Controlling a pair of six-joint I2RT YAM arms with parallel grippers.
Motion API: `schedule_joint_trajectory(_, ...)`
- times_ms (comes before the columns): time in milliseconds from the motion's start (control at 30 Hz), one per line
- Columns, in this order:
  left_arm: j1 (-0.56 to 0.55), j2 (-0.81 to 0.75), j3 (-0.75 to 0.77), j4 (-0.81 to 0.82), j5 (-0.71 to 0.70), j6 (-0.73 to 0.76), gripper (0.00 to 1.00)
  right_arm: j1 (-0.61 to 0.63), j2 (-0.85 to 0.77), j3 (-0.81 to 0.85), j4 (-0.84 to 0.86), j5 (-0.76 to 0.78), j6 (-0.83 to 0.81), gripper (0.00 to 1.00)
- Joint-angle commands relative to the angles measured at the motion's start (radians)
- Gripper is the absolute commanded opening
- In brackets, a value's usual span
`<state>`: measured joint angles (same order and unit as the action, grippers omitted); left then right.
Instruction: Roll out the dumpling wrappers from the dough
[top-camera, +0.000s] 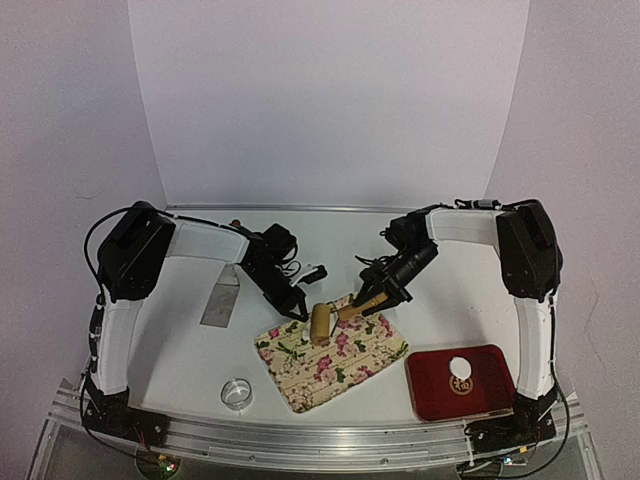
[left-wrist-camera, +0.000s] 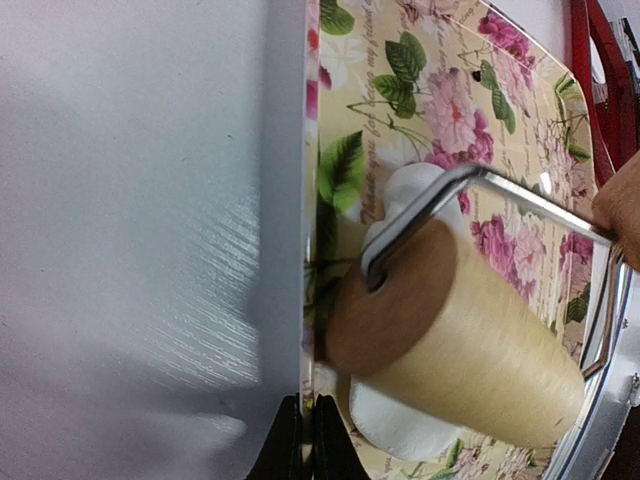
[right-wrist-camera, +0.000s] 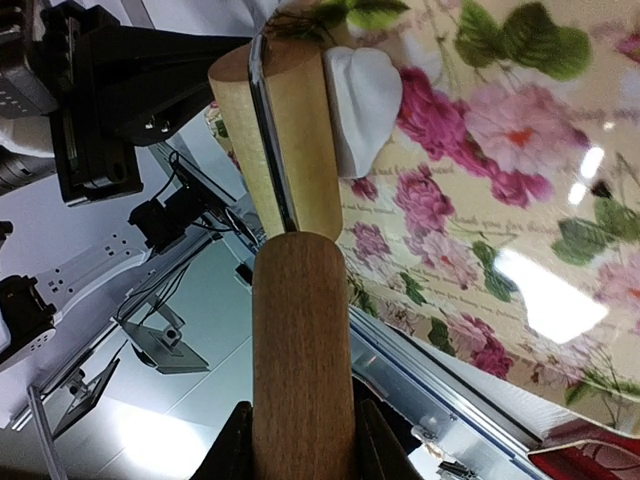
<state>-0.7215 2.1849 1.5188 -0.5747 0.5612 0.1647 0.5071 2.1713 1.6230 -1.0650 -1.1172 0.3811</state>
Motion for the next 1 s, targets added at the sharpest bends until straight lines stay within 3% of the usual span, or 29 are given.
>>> schedule_joint_trajectory(0, -0.022, 0.033, 0.009, -0.004, -0.027, 0.01, 0.0, 0.045, 0.068, -0.023, -0.078, 0.238, 0.065, 0.0)
schedule_joint_trajectory(233, -0.021, 0.031, -0.004, 0.012, -0.036, -0.013, 0.0, -0.051, -0.036, -0.094, -0.131, 0.447, 0.025, 0.0)
schedule_joint_trajectory(533, -0.021, 0.035, -0.003, 0.022, -0.036, -0.034, 0.0, 0.044, 0.066, -0.064, -0.112, 0.425, 0.03, 0.0)
schedule_joint_trajectory(800, -0.021, 0.035, 0.001, 0.026, -0.05, -0.049, 0.0, -0.093, -0.035, -0.116, -0.167, 0.531, -0.019, 0.0)
schedule_joint_trajectory(967, -0.021, 0.037, 0.003, 0.026, -0.051, -0.057, 0.0, -0.026, 0.018, -0.13, -0.119, 0.461, 0.0, 0.0)
